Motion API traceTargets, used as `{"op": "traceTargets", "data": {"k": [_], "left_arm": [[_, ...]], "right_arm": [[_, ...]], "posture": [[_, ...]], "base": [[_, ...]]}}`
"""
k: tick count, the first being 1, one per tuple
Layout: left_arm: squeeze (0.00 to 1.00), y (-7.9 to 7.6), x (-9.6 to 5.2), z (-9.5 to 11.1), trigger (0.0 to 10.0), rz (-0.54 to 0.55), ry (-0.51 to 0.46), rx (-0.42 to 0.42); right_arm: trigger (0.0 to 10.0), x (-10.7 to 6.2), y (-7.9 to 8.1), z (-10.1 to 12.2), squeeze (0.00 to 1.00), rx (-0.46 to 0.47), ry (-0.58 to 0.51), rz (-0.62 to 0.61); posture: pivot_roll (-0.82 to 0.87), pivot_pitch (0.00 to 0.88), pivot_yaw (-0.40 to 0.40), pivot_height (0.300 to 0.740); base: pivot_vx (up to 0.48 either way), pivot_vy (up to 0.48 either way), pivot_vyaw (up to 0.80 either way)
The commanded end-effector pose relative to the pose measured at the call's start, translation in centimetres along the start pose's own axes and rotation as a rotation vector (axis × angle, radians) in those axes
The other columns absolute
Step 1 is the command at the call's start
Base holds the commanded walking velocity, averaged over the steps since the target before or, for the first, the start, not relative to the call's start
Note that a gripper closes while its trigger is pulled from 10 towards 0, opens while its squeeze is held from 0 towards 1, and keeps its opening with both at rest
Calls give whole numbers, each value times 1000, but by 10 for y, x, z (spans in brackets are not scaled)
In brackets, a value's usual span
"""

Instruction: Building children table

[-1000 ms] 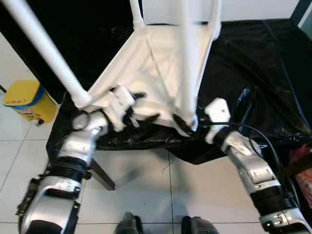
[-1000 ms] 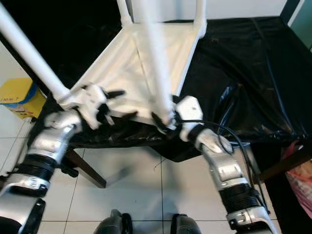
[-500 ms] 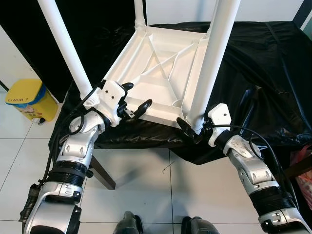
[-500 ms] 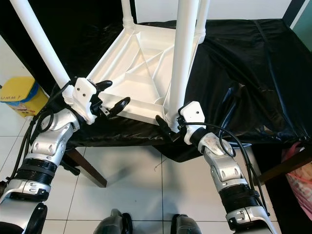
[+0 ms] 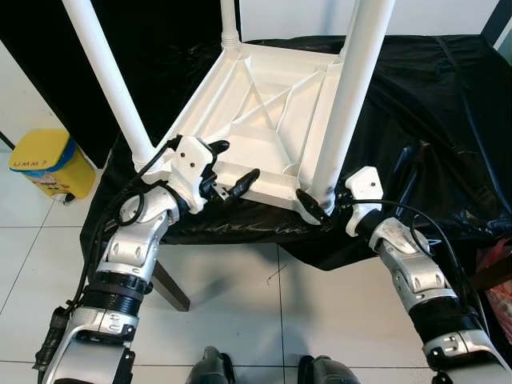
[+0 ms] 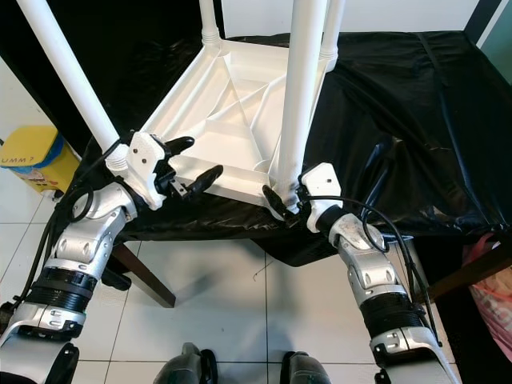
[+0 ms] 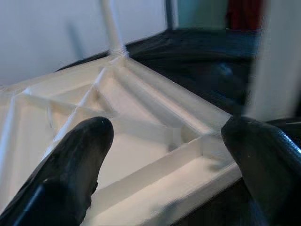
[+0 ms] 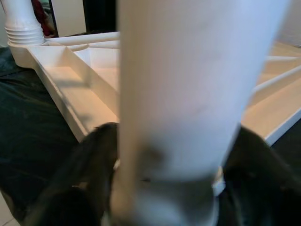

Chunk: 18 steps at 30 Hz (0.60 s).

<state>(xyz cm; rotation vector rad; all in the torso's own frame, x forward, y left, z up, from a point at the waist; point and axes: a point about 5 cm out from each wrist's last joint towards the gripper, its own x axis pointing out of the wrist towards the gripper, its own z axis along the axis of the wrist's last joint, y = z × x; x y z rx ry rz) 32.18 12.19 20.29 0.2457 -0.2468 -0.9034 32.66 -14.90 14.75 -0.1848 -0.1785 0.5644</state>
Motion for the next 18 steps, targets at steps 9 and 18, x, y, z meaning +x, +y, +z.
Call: {"op": "traceTargets", "data": {"k": [9, 18], "left_arm": [[0, -21, 1, -2, 10000, -73, -2, -58], [0, -37, 9, -6, 10000, -43, -3, -118]], "right_arm": [[0, -16, -27, -15, 0, 27, 71, -133], [0, -33, -32, -27, 0, 24, 157, -413]], "posture": [[9, 105, 21, 740], [-3, 109, 15, 740]], "base": [[0, 0, 0], [0, 0, 0]]}}
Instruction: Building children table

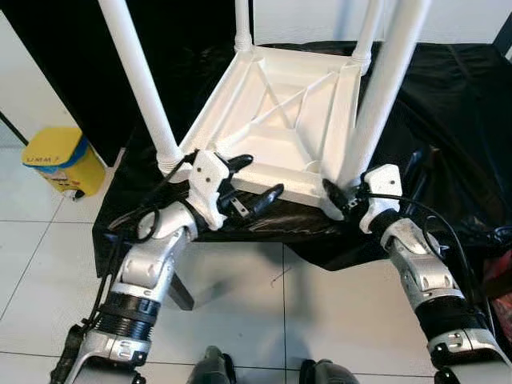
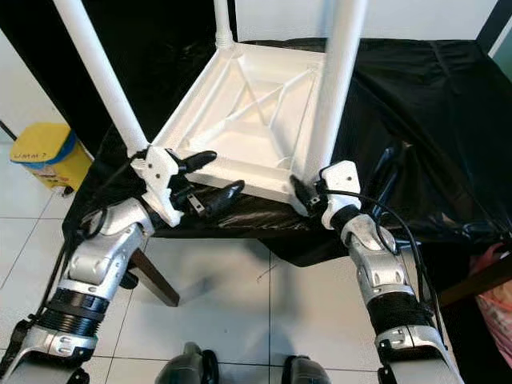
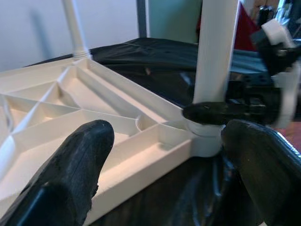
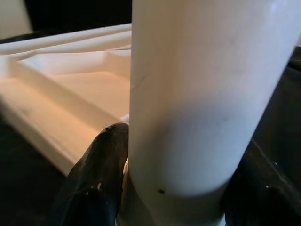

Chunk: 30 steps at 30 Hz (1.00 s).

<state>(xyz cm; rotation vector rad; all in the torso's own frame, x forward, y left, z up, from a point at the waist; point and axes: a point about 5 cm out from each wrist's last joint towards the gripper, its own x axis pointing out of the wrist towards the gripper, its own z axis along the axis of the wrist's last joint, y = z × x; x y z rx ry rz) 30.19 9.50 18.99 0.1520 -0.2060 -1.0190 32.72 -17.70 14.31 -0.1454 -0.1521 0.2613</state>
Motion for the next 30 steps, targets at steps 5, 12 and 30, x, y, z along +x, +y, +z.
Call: {"op": "traceTargets", "data": {"k": [5, 12, 30], "left_arm": [[0, -8, 7, -5, 10000, 91, 19, -54], [0, -12, 14, -5, 10000, 109, 14, -81], [0, -17, 15, -5, 10000, 101, 21, -87]], "right_arm": [[0, -24, -9, -25, 0, 40, 124, -325], [0, -32, 10, -28, 0, 85, 125, -517], [10000, -25, 19, -9, 0, 92, 21, -425]], "posture": [[-16, 106, 18, 740], [-17, 103, 15, 740], [-17, 82, 14, 740]], "base": [[0, 0, 0], [0, 0, 0], [0, 0, 0]]}}
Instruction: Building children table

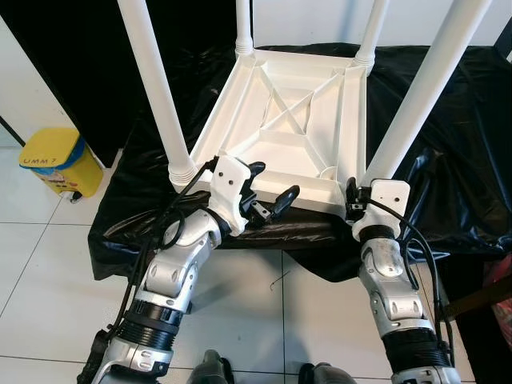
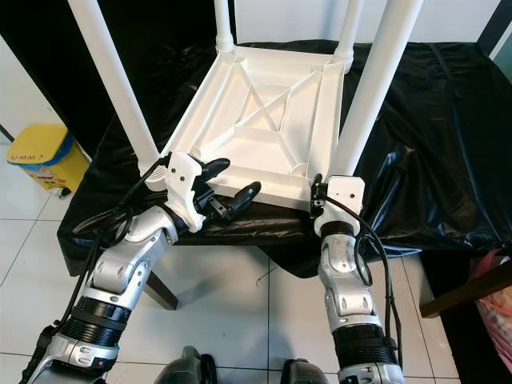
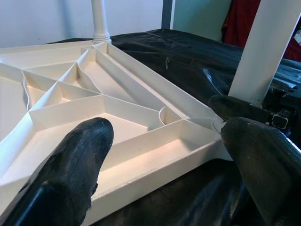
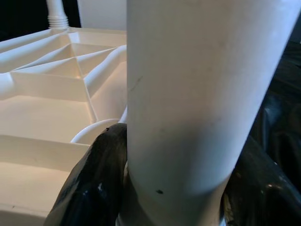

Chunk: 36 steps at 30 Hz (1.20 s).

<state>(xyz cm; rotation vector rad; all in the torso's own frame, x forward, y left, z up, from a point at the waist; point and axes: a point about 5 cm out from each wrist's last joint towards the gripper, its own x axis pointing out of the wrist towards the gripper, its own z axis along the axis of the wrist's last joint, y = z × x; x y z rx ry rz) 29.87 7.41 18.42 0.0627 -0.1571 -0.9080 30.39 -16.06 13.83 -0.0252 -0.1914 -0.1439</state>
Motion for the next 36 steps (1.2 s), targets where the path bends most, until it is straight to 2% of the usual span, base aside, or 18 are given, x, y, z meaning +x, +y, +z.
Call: {"op": "traceTargets", "data": {"k": [1, 2, 9, 11, 12, 13, 15, 17, 19, 21, 23, 30, 36], "left_arm": [[0, -2, -1, -1, 10000, -16, 11, 4], [0, -4, -1, -1, 10000, -19, 14, 6], [0, -10, -1, -2, 10000, -40, 20, 8], [0, -16, -2, -4, 10000, -79, 29, 7], [0, -16, -2, -4, 10000, -79, 29, 7], [0, -21, -3, -5, 10000, -110, 36, 6], [0, -21, -3, -5, 10000, -110, 36, 6], [0, -30, -5, -9, 10000, -166, 76, -6], [0, -34, -5, -12, 10000, -187, 104, -15], [0, -34, -5, -12, 10000, -187, 104, -15], [0, -34, -3, -12, 10000, -180, 113, -15], [0, -36, 3, -13, 10000, -170, 120, 41], [0, -37, 4, -11, 10000, -159, 115, 62]], "right_arm": [[10000, -5, -7, -10, 0, -1, 46, -12], [10000, -4, -8, -8, 1000, -6, 34, 10], [10000, -2, -14, -3, 1000, -3, 7, 94], [10000, -2, -17, 1, 1000, 12, -8, 202], [10000, -2, -17, 1, 1000, 12, -8, 202], [10000, -1, -19, 3, 0, 18, -11, 270], [10000, -1, -19, 3, 0, 18, -11, 270], [10000, 2, -22, 7, 0, 2, -17, 423], [10000, 6, -24, 9, 0, -15, -16, 507], [10000, 6, -24, 9, 0, -15, -16, 507], [10000, 11, -24, 9, 0, -28, -3, 587], [10000, 20, -19, 6, 0, -86, 37, 730], [10000, 25, -20, 2, 0, -98, 66, 782]], "posture": [[-17, 82, 14, 740], [-18, 80, 13, 740], [-17, 73, 11, 740], [-18, 72, 11, 740], [-18, 72, 11, 740], [-19, 73, 10, 740], [-19, 73, 10, 740], [-23, 73, 14, 740], [-24, 74, 15, 740], [-24, 74, 15, 740], [-27, 74, 17, 740], [-19, 74, 9, 740], [-12, 67, 2, 740]], "base": [[0, 0, 0], [0, 0, 0], [0, 0, 0], [0, 0, 0], [0, 0, 0], [0, 0, 0], [0, 0, 0], [0, 0, 0], [0, 0, 0], [0, 0, 0], [0, 0, 0], [0, 0, 0], [0, 0, 0]]}}
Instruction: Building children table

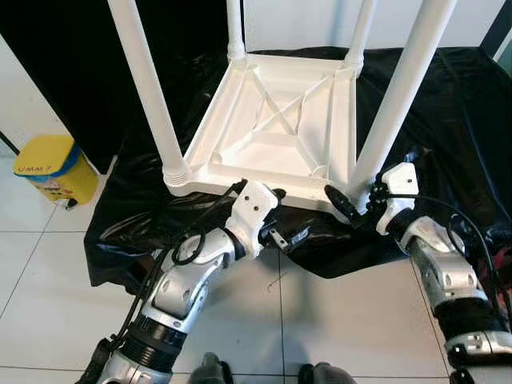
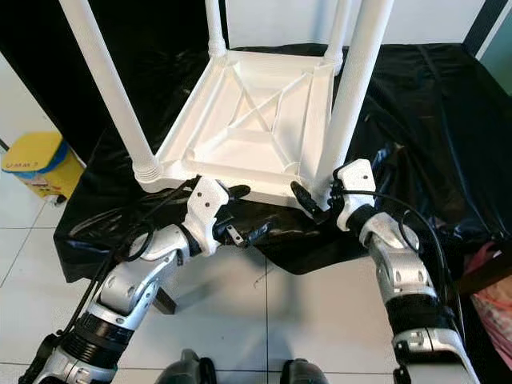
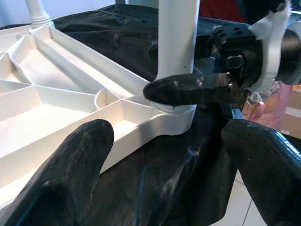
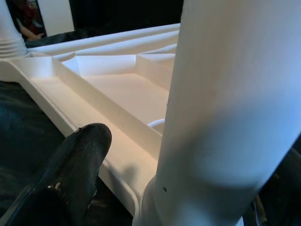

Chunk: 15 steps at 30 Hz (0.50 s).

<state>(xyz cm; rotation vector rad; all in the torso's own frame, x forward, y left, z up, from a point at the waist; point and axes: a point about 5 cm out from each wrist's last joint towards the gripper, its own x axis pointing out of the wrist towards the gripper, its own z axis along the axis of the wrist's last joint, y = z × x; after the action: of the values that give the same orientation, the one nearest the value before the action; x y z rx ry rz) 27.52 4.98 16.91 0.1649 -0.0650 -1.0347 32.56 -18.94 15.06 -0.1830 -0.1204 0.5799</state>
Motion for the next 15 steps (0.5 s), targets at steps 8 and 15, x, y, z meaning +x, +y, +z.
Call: {"op": "traceTargets", "data": {"k": [8, 15], "left_arm": [[0, 2, 3, 1, 10000, 8, 10, 45], [0, 6, 3, 1, 10000, 29, 15, 56]], "right_arm": [[0, 2, 2, -12, 0, 5, 40, 88], [0, -1, 3, -16, 0, 13, 50, 78]], "posture": [[-8, 57, -4, 740], [-11, 51, -2, 740]], "base": [[0, 0, 0], [0, 0, 0]]}}
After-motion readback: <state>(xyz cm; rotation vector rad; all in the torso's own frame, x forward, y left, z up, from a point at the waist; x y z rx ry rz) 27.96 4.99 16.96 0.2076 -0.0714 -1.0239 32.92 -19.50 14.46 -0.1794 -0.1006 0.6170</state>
